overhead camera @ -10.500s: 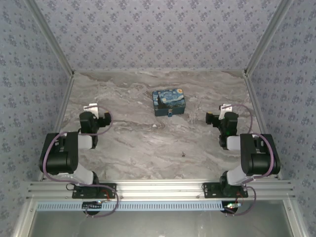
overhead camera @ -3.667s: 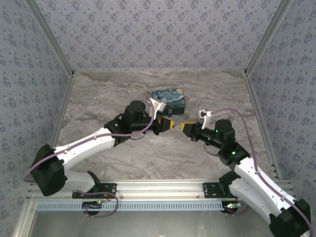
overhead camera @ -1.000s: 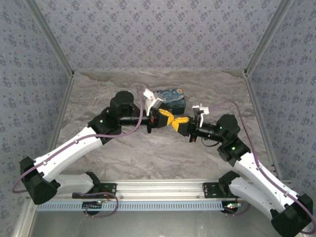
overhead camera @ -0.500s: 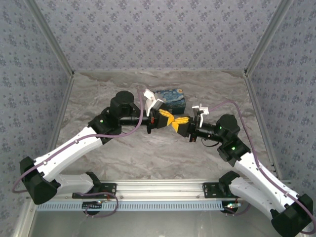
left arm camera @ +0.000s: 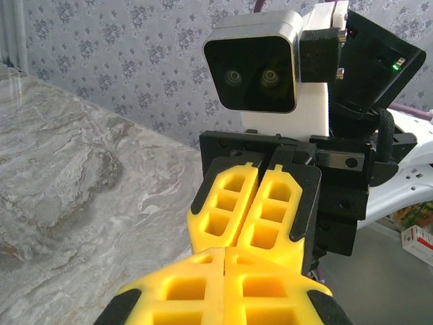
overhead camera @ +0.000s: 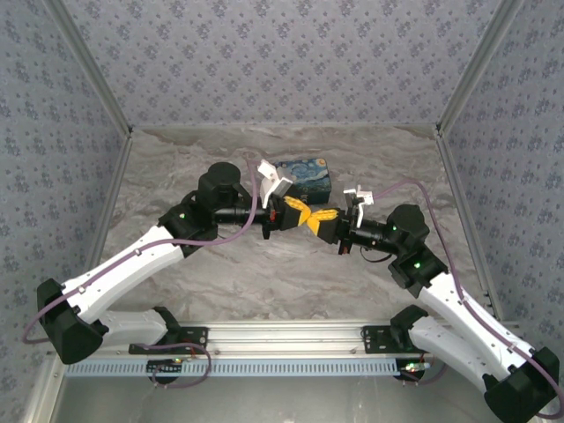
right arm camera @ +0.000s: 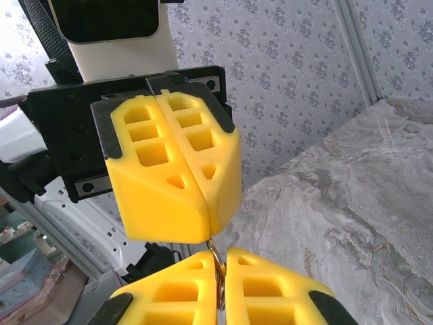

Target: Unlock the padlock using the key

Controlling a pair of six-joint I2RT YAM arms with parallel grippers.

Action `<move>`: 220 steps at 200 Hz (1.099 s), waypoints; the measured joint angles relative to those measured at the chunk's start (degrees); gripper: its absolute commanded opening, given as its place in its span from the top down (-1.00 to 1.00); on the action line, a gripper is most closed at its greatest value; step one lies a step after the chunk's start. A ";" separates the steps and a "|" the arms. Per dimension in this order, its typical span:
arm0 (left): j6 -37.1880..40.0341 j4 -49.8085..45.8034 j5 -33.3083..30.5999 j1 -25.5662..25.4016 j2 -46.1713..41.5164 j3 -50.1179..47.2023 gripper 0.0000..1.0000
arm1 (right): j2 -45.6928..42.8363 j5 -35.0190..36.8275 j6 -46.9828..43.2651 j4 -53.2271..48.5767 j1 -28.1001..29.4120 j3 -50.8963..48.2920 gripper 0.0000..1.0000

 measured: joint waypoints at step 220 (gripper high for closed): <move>-15.08 -10.99 -26.51 20.09 11.54 0.35 -0.99 | 0.63 19.28 -6.64 -25.03 -0.37 1.16 1.00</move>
